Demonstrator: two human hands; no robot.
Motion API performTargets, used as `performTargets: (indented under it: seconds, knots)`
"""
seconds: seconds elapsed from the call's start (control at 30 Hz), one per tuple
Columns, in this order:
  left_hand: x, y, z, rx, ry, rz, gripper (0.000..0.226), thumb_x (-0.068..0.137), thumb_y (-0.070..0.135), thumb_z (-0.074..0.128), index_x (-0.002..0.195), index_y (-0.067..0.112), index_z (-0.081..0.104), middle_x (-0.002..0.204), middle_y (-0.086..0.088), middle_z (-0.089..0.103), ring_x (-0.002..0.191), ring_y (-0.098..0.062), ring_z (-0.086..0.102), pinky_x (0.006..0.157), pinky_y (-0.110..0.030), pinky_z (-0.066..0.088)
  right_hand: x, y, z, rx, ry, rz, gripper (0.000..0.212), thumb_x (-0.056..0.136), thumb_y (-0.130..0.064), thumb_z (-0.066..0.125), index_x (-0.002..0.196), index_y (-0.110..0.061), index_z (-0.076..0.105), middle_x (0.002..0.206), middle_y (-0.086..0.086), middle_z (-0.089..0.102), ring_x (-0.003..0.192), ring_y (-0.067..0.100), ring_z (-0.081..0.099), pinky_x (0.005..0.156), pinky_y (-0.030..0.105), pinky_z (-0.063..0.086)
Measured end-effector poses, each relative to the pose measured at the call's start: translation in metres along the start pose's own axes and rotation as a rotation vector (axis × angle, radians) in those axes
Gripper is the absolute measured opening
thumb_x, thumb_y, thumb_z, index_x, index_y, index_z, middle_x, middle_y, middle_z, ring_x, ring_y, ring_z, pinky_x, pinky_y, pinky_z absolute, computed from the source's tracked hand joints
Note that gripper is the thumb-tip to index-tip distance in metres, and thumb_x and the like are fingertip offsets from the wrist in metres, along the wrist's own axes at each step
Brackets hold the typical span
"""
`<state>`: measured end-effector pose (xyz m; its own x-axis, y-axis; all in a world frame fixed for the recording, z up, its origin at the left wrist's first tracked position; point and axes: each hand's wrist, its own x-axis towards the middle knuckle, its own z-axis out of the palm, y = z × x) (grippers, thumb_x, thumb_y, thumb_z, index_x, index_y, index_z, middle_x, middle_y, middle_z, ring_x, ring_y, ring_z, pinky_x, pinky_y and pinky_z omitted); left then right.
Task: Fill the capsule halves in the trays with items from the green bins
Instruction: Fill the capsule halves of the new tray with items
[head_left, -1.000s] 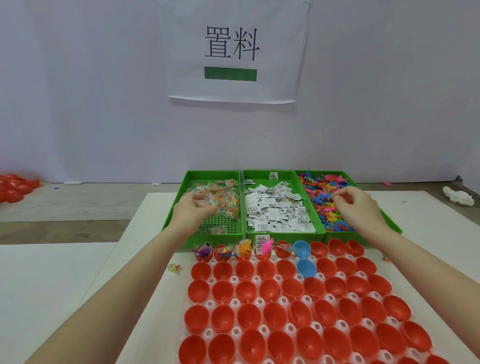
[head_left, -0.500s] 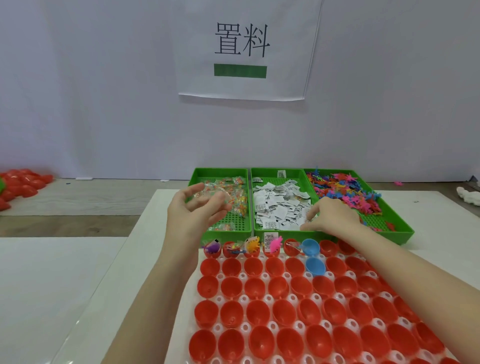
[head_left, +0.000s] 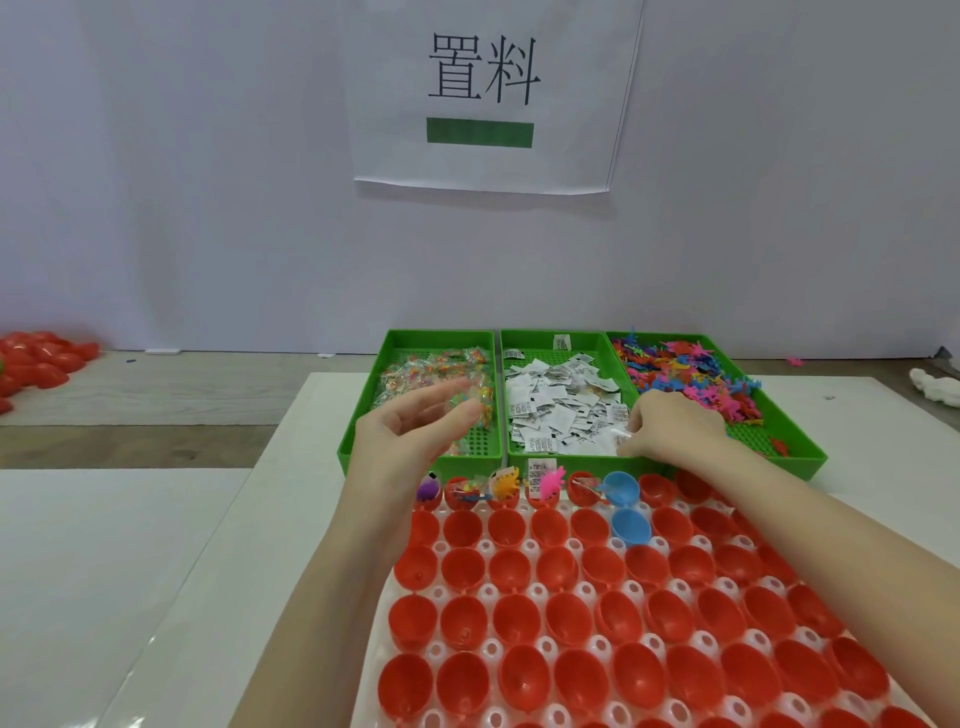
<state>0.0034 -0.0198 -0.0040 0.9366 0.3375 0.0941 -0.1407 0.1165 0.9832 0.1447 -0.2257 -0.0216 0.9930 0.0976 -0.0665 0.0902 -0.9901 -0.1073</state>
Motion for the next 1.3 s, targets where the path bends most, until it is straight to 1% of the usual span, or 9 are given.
performTargets:
  seconds: [0.07, 0.13, 0.33, 0.47, 0.6, 0.7, 0.83, 0.93, 1.3]
  knots:
    - [-0.001, 0.000, 0.001, 0.022, -0.022, -0.016, 0.030, 0.056, 0.034, 0.073, 0.086, 0.032, 0.073, 0.087, 0.008, 0.072, 0.084, 0.001, 0.065, 0.067, -0.012, 0.047, -0.003, 0.001, -0.005, 0.112, -0.016, 0.056, 0.022, 0.075, -0.027, 0.074, 0.088, -0.016, 0.061, 0.095, 0.002, 0.065, 0.093, 0.021, 0.060, 0.077, 0.033, 0.046]
    - [-0.001, -0.001, 0.003, 0.038, -0.036, -0.020, 0.029, 0.056, 0.034, 0.073, 0.085, 0.032, 0.072, 0.085, 0.008, 0.072, 0.078, 0.002, 0.065, 0.061, -0.009, 0.048, -0.004, 0.006, -0.008, 0.207, 0.016, 0.054, 0.024, 0.069, -0.033, 0.080, 0.077, -0.021, 0.061, 0.090, -0.001, 0.064, 0.094, 0.021, 0.059, 0.081, 0.035, 0.047]
    - [-0.001, -0.005, 0.007, -0.001, 0.002, -0.072, 0.019, 0.063, 0.022, 0.077, 0.079, 0.015, 0.070, 0.066, 0.007, 0.071, 0.065, -0.007, 0.067, 0.065, -0.018, 0.055, -0.002, 0.016, -0.010, 0.525, 0.110, -0.074, 0.028, 0.083, -0.033, 0.067, 0.066, -0.012, 0.070, 0.054, 0.008, 0.062, 0.048, 0.015, 0.043, 0.068, 0.029, 0.046]
    - [-0.002, -0.005, 0.009, -0.038, -0.009, -0.093, 0.019, 0.067, 0.013, 0.077, 0.081, 0.006, 0.067, 0.063, 0.000, 0.070, 0.063, -0.011, 0.069, 0.057, -0.015, 0.053, -0.003, 0.017, -0.008, 0.488, 0.095, -0.117, 0.055, 0.089, -0.030, 0.060, 0.041, -0.014, 0.039, 0.027, -0.009, 0.025, 0.036, 0.013, 0.029, 0.060, 0.024, 0.044]
    - [-0.004, -0.004, 0.012, -0.094, -0.035, -0.114, 0.017, 0.071, 0.004, 0.074, 0.085, 0.001, 0.067, 0.070, -0.007, 0.073, 0.066, -0.015, 0.071, 0.057, -0.015, 0.052, -0.010, 0.018, -0.010, 0.428, 0.389, -0.125, 0.041, 0.080, -0.037, 0.069, 0.058, -0.003, 0.063, 0.040, -0.004, 0.038, 0.041, 0.012, 0.036, 0.052, 0.027, 0.040]
    - [-0.005, -0.002, 0.014, -0.119, -0.041, -0.149, 0.012, 0.073, 0.001, 0.072, 0.084, 0.003, 0.067, 0.071, -0.011, 0.072, 0.066, -0.015, 0.070, 0.056, -0.016, 0.053, -0.023, 0.008, -0.020, 0.628, 0.491, -0.152, 0.036, 0.068, -0.036, 0.079, 0.062, -0.004, 0.065, 0.042, -0.009, 0.041, 0.046, 0.005, 0.039, 0.050, 0.025, 0.030]
    - [-0.008, 0.003, 0.020, -0.136, -0.091, -0.164, 0.013, 0.072, 0.002, 0.072, 0.084, 0.004, 0.067, 0.073, -0.012, 0.072, 0.067, -0.017, 0.071, 0.058, -0.017, 0.054, -0.057, -0.018, -0.041, 1.026, 0.193, -0.340, 0.027, 0.053, -0.030, 0.083, 0.056, -0.011, 0.064, 0.037, -0.013, 0.041, 0.037, -0.002, 0.039, 0.043, 0.007, 0.030]
    - [-0.014, 0.010, 0.026, -0.147, -0.177, -0.123, 0.026, 0.068, 0.011, 0.074, 0.091, 0.001, 0.067, 0.076, -0.013, 0.073, 0.070, -0.018, 0.071, 0.058, -0.017, 0.053, -0.079, -0.034, -0.050, 1.019, 0.029, -0.448, 0.037, 0.047, -0.038, 0.080, 0.059, -0.006, 0.066, 0.037, -0.013, 0.039, 0.036, -0.001, 0.034, 0.038, 0.006, 0.027]
    - [-0.021, 0.024, 0.026, -0.169, -0.221, -0.076, 0.025, 0.067, 0.020, 0.069, 0.087, 0.005, 0.070, 0.076, -0.010, 0.073, 0.070, -0.015, 0.071, 0.057, -0.014, 0.052, -0.103, -0.049, -0.065, 0.798, 0.193, -0.597, 0.035, 0.041, -0.051, 0.071, 0.056, -0.020, 0.064, 0.034, -0.009, 0.036, 0.034, 0.005, 0.030, 0.039, 0.012, 0.024]
